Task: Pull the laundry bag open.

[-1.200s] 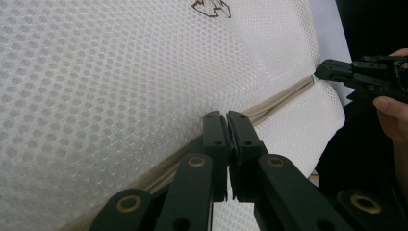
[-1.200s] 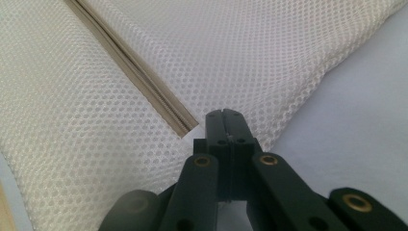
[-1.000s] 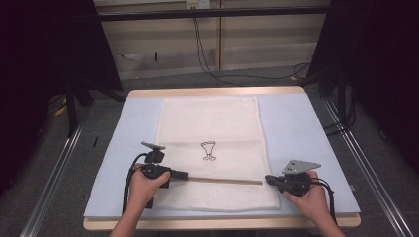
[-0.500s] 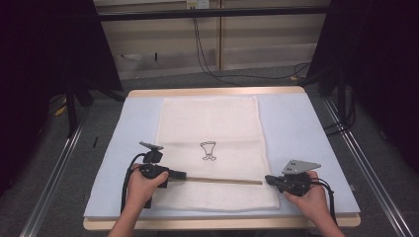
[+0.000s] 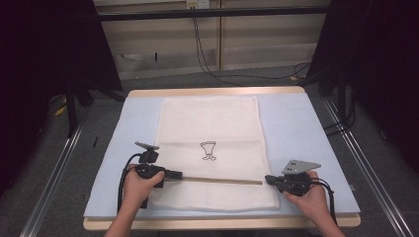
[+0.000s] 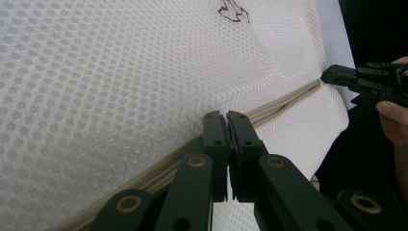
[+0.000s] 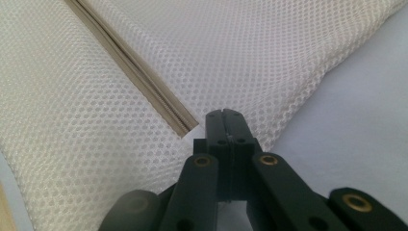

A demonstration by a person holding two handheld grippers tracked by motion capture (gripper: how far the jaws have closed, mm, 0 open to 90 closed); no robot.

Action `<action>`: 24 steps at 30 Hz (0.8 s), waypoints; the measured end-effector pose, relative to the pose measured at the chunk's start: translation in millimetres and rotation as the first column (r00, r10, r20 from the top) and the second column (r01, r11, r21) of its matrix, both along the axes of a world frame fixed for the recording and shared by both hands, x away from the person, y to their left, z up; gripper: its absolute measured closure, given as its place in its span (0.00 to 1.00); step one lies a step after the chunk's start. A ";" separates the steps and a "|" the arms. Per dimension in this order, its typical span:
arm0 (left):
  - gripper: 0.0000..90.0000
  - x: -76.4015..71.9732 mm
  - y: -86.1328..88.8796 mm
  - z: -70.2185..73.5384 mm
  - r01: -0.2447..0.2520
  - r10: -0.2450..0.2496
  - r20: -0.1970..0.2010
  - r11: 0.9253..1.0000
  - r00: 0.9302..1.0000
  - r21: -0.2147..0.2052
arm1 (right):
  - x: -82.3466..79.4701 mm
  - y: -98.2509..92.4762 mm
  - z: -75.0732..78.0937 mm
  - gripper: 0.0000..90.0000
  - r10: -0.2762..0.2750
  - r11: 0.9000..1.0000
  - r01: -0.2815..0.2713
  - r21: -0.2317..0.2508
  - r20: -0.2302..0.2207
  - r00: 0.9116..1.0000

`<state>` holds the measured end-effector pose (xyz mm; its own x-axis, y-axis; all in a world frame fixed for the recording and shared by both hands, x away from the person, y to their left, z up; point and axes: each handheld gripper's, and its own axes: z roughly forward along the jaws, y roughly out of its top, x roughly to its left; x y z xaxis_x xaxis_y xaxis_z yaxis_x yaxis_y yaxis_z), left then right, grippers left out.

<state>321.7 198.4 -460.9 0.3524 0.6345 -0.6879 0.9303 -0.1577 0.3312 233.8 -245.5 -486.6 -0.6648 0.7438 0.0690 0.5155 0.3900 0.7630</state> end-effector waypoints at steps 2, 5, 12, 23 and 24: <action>0.97 -0.4 1.3 0.0 -0.006 0.006 -0.002 1.000 1.000 -0.005 | -0.1 0.0 0.0 1.00 0.000 1.000 0.000 0.001 -0.003 1.000; 0.97 -0.8 1.5 0.2 -0.003 0.003 -0.001 1.000 1.000 -0.001 | 0.0 0.0 0.0 1.00 0.000 1.000 0.000 0.001 -0.001 1.000; 0.97 -1.0 1.7 0.3 -0.001 0.001 0.001 1.000 1.000 0.004 | -0.1 0.2 -0.1 1.00 0.002 1.000 -0.002 0.004 -0.001 1.000; 0.97 -1.2 9.6 1.2 -0.019 0.019 -0.003 1.000 1.000 -0.001 | 0.0 0.1 0.0 1.00 0.003 1.000 -0.003 0.003 -0.001 1.000; 0.97 -1.3 10.4 1.5 -0.019 0.019 -0.006 1.000 1.000 -0.005 | 0.1 0.1 0.0 1.00 0.001 1.000 -0.001 0.001 0.000 1.000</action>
<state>320.5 208.8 -459.4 0.3364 0.6377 -0.6929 0.9350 -0.1384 0.3266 233.9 -245.4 -486.7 -0.6660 0.7427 0.0695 0.5147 0.3900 0.7636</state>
